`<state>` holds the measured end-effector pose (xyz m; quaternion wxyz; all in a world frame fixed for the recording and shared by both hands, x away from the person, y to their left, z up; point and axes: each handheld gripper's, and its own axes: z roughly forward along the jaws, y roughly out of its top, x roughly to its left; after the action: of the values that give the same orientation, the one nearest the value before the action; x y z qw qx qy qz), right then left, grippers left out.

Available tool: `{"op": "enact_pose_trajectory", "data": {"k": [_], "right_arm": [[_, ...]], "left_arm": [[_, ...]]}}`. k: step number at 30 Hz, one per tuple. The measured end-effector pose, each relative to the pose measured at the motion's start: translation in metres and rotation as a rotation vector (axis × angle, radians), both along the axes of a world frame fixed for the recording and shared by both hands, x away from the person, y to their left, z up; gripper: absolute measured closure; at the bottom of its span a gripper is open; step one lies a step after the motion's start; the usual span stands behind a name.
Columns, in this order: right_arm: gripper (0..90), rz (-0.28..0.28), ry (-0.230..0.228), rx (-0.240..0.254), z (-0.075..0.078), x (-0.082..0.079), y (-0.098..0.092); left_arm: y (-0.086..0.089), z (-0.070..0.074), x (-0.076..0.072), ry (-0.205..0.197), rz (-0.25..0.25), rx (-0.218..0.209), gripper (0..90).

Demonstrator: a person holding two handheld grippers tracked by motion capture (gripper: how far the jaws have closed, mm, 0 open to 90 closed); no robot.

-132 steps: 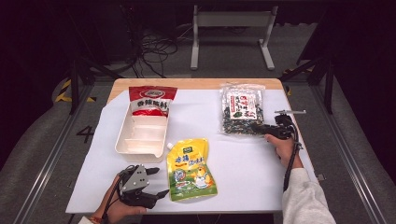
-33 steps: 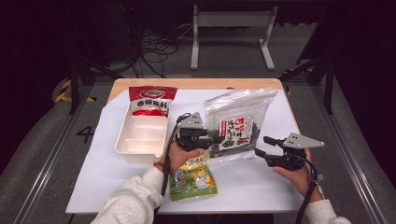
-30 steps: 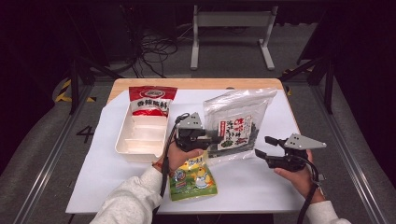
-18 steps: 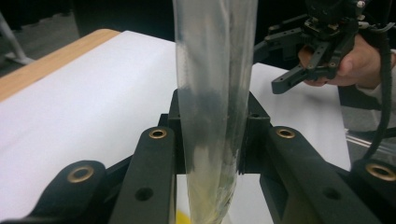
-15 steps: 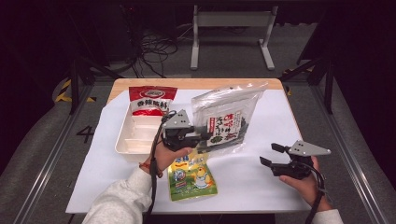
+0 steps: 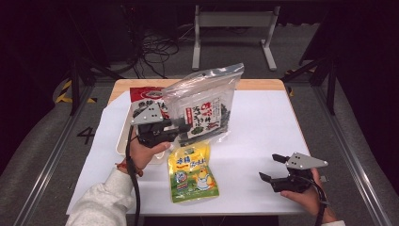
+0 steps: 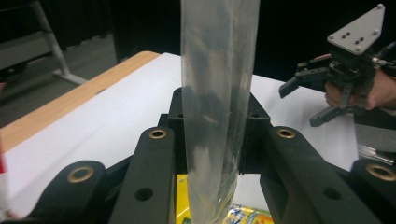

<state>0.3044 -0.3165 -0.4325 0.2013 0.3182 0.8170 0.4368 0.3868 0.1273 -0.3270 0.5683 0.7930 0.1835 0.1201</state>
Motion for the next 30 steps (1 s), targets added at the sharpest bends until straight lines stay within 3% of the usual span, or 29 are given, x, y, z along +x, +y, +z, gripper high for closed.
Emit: {"op": "enact_pose_trajectory", "data": {"k": [10,14,20,30], "right_arm": [[17.2,0.023,0.040,-0.048,-0.010,0.003,0.009],[17.8,0.019,0.028,-0.083,-0.012,0.004,0.010],[17.8,0.011,0.032,-0.070,-0.013,0.005,0.009],[18.5,0.019,0.040,-0.067,-0.014,0.007,0.011]], "left_arm": [[0.034,0.005,-0.002,-0.043,0.073,0.000,72.9],[0.047,0.005,0.000,-0.050,0.101,0.009,72.9],[0.072,0.003,0.003,-0.078,0.165,0.050,72.9],[0.106,-0.004,0.013,-0.077,0.248,0.055,72.9]]}}
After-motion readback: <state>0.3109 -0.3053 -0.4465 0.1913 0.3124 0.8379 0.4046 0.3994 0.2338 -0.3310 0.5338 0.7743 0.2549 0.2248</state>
